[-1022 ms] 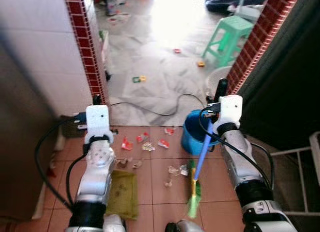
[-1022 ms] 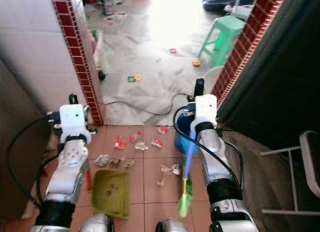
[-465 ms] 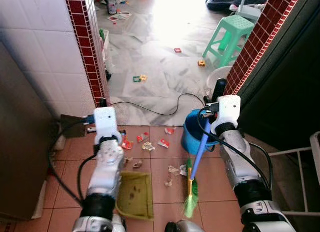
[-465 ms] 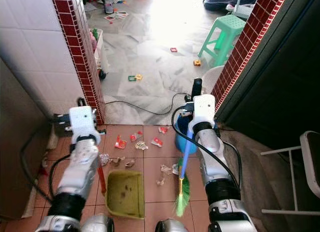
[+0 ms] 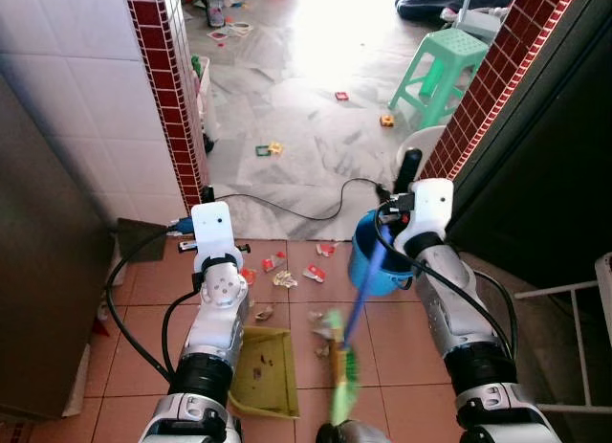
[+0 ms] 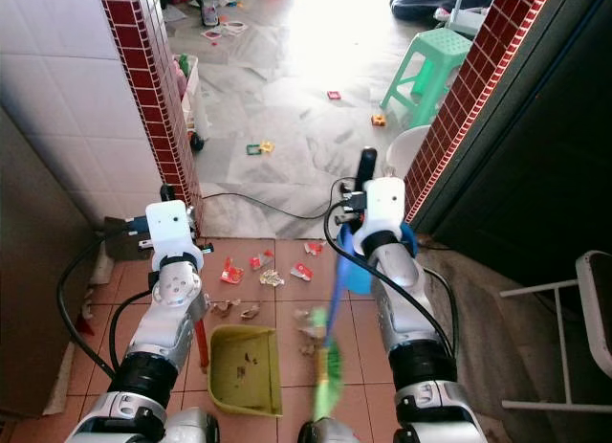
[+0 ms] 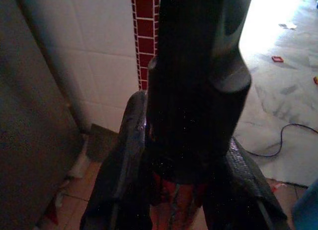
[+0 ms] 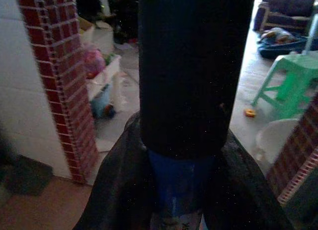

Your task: Sweep floor

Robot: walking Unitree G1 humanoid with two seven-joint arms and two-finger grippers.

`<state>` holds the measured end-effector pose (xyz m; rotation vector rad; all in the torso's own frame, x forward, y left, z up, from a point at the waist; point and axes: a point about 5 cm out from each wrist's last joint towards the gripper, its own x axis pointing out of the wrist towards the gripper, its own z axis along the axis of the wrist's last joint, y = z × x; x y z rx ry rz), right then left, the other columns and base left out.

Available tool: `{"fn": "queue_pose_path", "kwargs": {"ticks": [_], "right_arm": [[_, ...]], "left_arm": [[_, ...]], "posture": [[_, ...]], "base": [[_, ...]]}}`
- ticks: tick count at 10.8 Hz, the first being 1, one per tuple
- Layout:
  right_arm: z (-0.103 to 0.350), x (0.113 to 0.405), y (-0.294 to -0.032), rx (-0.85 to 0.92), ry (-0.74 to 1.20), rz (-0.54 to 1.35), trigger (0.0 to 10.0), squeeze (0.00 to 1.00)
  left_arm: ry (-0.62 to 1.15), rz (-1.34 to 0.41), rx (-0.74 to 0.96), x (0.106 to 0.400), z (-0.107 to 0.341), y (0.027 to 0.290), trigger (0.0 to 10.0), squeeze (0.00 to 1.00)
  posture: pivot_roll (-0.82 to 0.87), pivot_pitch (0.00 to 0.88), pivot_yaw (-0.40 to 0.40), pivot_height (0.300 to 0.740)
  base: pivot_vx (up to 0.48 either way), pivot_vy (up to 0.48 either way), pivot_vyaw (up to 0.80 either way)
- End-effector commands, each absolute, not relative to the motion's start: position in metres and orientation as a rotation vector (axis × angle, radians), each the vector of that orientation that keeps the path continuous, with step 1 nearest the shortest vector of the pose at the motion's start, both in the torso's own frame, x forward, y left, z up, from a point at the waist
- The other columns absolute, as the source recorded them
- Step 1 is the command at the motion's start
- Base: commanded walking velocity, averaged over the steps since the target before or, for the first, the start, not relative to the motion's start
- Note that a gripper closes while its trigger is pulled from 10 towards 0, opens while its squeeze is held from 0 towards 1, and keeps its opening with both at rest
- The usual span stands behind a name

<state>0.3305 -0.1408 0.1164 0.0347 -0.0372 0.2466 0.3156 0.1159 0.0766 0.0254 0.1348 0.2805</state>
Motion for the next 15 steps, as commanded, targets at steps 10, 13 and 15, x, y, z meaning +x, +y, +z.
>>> {"fn": "queue_pose_path", "kwargs": {"ticks": [10, 13, 15], "right_arm": [[0.17, 0.333, -0.112, 0.243, -0.073, 0.579, 10.0, 0.0], [0.198, 0.348, -0.131, 0.211, -0.174, 0.498, 10.0, 0.0], [0.206, 0.35, -0.14, 0.086, -0.237, 0.454, 10.0, 0.0]], "left_arm": [[0.138, 0.206, -0.01, 0.32, 0.068, 0.096, 10.0, 0.0], [0.135, 0.202, -0.006, 0.321, 0.068, 0.095, 10.0, 0.0], [0.129, 0.199, -0.004, 0.322, 0.068, 0.095, 10.0, 0.0]], "posture": [[0.03, 0.074, -0.081, 0.74], [0.03, 0.067, -0.081, 0.74], [0.03, 0.063, -0.079, 0.74]], "base": [[0.0, 0.0, 0.0], [0.0, 0.0, 0.0], [0.0, 0.0, 0.0]]}}
